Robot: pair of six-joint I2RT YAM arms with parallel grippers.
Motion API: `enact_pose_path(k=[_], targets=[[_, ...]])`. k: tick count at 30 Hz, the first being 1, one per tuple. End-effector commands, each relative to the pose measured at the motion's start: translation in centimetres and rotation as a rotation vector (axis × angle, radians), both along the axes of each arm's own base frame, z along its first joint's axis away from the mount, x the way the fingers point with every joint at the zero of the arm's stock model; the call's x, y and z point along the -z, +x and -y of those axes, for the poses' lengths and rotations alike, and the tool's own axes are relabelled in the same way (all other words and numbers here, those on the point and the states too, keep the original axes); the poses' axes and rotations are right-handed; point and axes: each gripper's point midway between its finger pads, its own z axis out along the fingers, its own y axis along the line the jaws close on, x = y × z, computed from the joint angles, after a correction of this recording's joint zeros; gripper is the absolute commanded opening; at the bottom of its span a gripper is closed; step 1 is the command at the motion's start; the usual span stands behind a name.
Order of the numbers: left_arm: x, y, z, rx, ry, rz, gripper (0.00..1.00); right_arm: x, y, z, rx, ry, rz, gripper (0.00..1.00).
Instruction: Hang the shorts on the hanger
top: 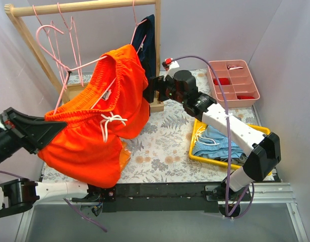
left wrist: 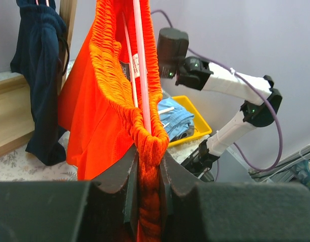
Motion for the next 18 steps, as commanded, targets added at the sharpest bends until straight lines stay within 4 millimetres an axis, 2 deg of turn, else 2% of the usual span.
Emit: enact_pose_path(k=[1,4,6,8,9,11,12,16,18], targets=[[-3.5,-1.0,-2.4,-0.001,-0.140,0.094,0.00,-2.3,-1.4,-2.9,-0.060,0.059,0.120,0.99],[-3.6,-1.0,-3.2,-0.020,-0.152,0.100,0.00,-2.1,-2.9,-4.8,-0.113,0.047,0.133,0.99],[-3.8,-1.1,-3.7,-0.025,-0.164,0.110,0.00,-2.3,-3.3,-5.0,-0.111,0.056,0.149,0.98],[-4.2,-1.4,-4.8,-0.038,-0.186,0.127,0.00,-1.8,-3.7,-4.6,-0.108,0.064,0.147,0.98],[-4.2,-1.3,-5.1,-0.052,-0.189,0.129,0.00,-2.7,-3.9,-4.2,-0.104,0.081,0.168,0.98],[-4.3,-1.5,-6.1,-0.066,-0.211,0.138,0.00,-2.8,-3.7,-3.3,-0.068,0.074,0.186,0.97],[-4.2,-1.5,-6.3,-0.076,-0.211,0.139,0.00,-3.8,-3.8,-2.6,-0.048,0.089,0.210,0.97],[-4.5,-1.5,-7.5,-0.115,-0.234,0.155,0.00,-5.6,-3.4,-0.9,0.030,0.122,0.252,0.96],[-4.7,-1.7,-8.1,-0.126,-0.243,0.170,0.00,-5.7,-3.2,-0.6,0.051,0.128,0.249,0.96]])
